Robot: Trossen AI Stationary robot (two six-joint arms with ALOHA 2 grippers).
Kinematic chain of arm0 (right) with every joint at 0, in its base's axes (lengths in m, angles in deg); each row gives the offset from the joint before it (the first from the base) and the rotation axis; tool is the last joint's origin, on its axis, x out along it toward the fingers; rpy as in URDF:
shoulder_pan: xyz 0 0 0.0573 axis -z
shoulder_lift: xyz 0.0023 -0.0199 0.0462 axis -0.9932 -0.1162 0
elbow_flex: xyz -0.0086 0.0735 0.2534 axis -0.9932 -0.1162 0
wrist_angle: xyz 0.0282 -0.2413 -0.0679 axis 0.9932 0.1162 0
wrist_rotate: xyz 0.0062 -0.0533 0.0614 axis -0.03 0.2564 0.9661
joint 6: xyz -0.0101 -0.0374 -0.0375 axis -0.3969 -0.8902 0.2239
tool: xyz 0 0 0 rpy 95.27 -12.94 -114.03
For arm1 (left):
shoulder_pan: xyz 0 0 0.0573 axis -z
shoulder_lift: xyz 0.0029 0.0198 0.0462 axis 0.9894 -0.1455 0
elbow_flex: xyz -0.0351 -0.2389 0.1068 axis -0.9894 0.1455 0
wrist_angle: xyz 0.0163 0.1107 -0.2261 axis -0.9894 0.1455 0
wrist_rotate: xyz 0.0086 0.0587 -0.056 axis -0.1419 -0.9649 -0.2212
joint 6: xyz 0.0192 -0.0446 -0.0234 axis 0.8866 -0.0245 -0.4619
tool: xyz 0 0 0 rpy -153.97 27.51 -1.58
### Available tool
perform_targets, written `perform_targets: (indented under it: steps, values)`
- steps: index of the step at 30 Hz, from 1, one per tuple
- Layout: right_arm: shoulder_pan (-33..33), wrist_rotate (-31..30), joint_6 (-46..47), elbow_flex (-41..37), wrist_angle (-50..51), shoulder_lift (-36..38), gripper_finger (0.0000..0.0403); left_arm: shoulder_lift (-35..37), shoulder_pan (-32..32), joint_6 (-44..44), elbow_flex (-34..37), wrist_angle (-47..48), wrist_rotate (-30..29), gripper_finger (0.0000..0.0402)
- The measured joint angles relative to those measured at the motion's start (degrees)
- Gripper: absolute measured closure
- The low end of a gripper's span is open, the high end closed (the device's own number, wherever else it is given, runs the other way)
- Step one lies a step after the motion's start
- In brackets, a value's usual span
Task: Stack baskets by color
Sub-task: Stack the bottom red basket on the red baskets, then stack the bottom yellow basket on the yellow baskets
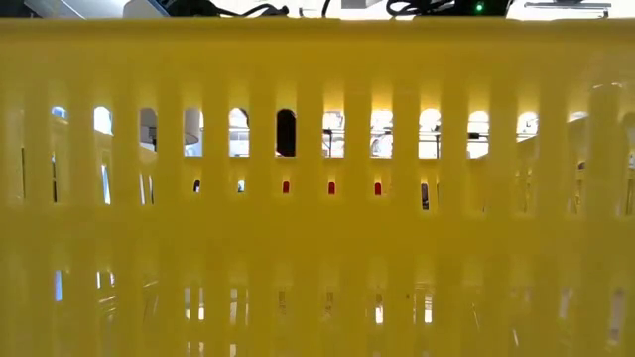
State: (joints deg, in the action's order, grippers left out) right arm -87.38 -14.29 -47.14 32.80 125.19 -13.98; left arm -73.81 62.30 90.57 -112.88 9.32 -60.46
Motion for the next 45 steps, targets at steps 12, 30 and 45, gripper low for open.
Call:
perform_targets:
  steps: [12, 30, 45]
  values:
    - [-0.50, 7.72, 0.56, 0.00, -3.48, 0.00, 0.0325, 0.07, 0.70, 0.50, -8.41, 14.15, -0.46, 0.0250]
    - [-9.76, 19.30, -3.47, 0.00, -18.43, 0.04, 0.0325, 11.70, 2.63, -1.53, -8.06, 31.71, -3.68, 0.0266]
    - [-16.89, 22.53, -13.37, 0.00, -32.98, -0.13, 0.0324, 24.60, 10.05, -17.66, 2.82, 30.28, -4.33, 0.0266]
